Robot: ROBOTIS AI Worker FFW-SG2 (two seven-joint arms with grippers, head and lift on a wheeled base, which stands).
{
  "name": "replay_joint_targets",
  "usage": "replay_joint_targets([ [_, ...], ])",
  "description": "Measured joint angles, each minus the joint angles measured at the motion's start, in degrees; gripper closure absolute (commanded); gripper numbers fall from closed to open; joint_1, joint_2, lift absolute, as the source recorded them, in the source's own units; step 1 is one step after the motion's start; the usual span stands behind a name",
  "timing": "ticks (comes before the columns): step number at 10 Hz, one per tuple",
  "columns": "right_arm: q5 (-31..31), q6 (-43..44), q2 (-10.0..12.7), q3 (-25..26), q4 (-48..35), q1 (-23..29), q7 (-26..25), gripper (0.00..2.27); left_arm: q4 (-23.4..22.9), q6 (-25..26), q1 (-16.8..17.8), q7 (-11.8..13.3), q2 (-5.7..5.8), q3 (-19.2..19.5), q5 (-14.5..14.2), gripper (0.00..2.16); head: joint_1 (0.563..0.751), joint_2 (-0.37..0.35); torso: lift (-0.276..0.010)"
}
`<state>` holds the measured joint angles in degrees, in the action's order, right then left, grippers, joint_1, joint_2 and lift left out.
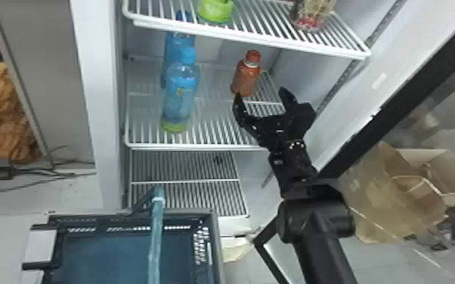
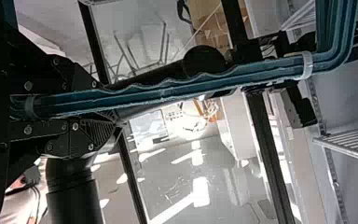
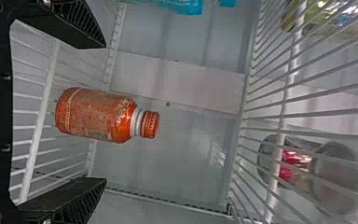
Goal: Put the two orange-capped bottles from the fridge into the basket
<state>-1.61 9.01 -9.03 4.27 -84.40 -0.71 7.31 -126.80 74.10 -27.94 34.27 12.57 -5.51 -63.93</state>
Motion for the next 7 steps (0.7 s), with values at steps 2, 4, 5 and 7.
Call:
replay_joint_targets([
  [2,0.2,0.8,-0.1,-0.7,4.2,-2.9,-0.9,0.02,0.2,-0.1,0.1,0.0,0.0,-0.2,-0.2,1.2,0.695,-0.35,-0.235],
  [4,0.1,1.5,-0.4,-2.0,8.1,-6.2,-2.0,0.01,0.4,-0.3,0.2,0.0,0.0,-0.4,-0.3,1.2,0.695,-0.35,-0.235],
  [5,0.1,1.6,-0.5,-2.8,10.0,-8.0,-2.7,0.01,0.5,-0.3,0.3,0.0,0.0,-0.5,-0.3,1.2,0.695,-0.35,-0.235],
  [7,0.9,1.7,-0.8,-3.2,14.3,-11.2,-3.4,0.0,0.7,-0.3,0.5,0.0,0.0,-0.8,-0.3,1.2,0.695,-0.35,-0.235],
])
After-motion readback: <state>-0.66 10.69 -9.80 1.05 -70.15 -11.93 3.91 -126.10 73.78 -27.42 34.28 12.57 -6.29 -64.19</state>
